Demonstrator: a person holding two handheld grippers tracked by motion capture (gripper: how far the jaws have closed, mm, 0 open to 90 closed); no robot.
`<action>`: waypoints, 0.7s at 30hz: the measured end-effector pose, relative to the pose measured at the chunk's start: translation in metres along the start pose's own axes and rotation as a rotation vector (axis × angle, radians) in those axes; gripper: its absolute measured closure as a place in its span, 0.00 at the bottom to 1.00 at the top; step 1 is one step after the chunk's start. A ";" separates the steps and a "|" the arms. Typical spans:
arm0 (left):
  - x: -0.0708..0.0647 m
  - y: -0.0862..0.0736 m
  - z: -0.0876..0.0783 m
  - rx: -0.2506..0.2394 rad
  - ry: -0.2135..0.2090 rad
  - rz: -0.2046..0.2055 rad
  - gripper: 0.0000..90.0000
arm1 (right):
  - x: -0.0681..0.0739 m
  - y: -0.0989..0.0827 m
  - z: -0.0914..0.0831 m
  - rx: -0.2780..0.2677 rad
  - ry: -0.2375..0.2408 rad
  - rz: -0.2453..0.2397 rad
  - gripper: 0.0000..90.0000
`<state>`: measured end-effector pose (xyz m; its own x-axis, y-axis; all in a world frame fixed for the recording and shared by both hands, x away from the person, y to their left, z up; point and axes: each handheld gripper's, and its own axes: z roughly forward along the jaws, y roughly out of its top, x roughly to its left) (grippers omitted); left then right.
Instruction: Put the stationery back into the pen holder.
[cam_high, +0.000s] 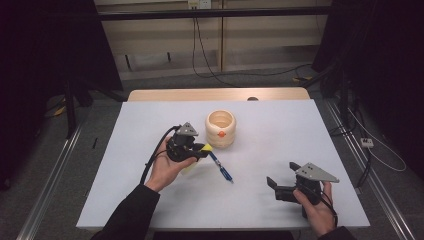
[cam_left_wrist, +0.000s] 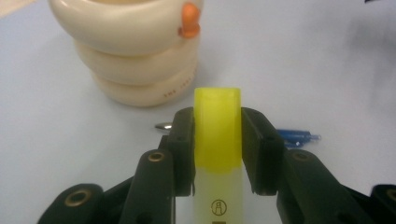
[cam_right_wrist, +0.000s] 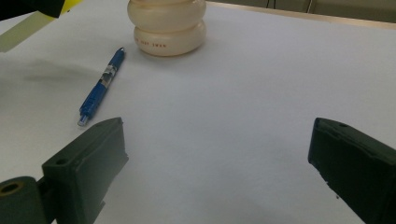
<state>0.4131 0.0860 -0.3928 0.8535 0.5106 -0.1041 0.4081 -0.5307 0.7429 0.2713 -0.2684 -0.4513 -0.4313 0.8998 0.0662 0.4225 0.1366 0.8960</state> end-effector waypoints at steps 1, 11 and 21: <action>0.001 0.000 -0.001 -0.012 0.005 0.002 0.75 | 0.000 0.000 0.000 0.000 0.001 0.001 0.05; 0.000 0.002 -0.010 -0.100 0.044 -0.001 0.75 | 0.000 0.000 0.000 0.000 0.000 -0.001 0.05; 0.001 0.005 -0.013 -0.171 0.038 -0.035 0.75 | 0.001 0.000 0.000 0.001 0.000 -0.002 0.05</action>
<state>0.4117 0.0925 -0.3809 0.8253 0.5540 -0.1094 0.3739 -0.3910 0.8410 0.2714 -0.2678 -0.4514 -0.4322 0.8994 0.0650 0.4227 0.1385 0.8956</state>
